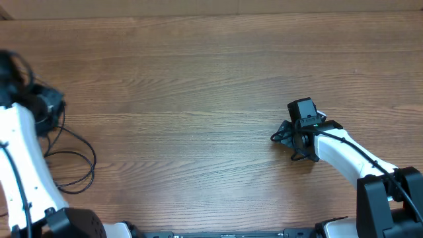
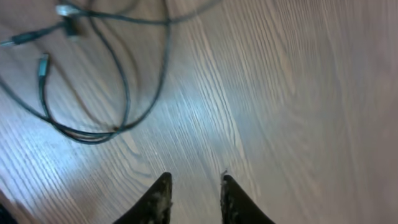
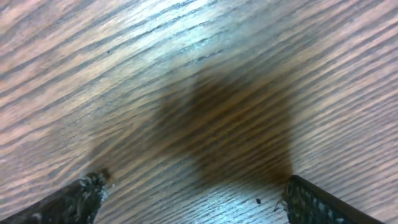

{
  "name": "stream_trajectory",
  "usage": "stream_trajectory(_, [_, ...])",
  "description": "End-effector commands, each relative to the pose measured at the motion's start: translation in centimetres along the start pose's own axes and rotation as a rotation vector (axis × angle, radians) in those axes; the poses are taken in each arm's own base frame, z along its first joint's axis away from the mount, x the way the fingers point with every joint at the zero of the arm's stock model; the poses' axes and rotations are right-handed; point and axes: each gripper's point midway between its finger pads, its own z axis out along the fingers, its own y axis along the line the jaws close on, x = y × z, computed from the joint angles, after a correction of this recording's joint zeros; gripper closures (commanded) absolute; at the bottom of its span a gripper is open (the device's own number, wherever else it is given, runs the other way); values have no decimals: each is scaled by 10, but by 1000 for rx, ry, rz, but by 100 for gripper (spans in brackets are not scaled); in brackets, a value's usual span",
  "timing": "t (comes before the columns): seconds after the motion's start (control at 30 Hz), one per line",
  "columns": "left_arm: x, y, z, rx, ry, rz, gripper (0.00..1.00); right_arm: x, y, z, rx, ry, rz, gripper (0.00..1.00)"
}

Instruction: Untangle cables

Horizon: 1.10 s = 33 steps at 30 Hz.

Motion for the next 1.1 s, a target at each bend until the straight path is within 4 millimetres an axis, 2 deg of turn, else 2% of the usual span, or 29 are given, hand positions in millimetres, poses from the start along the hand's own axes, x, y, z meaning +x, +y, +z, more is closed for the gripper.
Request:
stream_trajectory(0.0, [21,-21,14,-18,41,201,60,15,7,5,-58,76,-27,3])
stream_trajectory(0.03, [30,-29,18,-17,58,265,47,16,11,5,-81,84,-61,1])
stream_trajectory(0.1, [46,-41,27,-20,88,372,32,17,17,4,-118,89,-115,0])
stream_trajectory(0.13, [56,-47,32,-23,107,431,29,17,21,4,-140,90,-144,0])
stream_trajectory(0.27, [93,-66,52,-45,180,614,25,19,40,0,-246,99,-231,0])
stream_trajectory(0.43, [145,-80,71,-83,267,795,26,23,73,-12,-440,110,-344,0])
stream_trajectory(0.53, [174,-84,74,-99,301,883,28,20,75,-16,-441,104,-382,0])
stream_trajectory(0.67, [202,-84,66,-115,318,974,28,8,73,-30,-386,112,-408,0])
stream_trajectory(0.83, [219,-66,57,-186,371,1030,29,-8,67,-59,-298,136,-434,0])
stream_trajectory(0.93, [222,-52,51,-237,411,1037,32,-15,66,-75,-274,143,-433,0])
stream_trajectory(1.07, [223,-37,43,-293,453,1040,34,-17,67,-84,-275,143,-417,0])
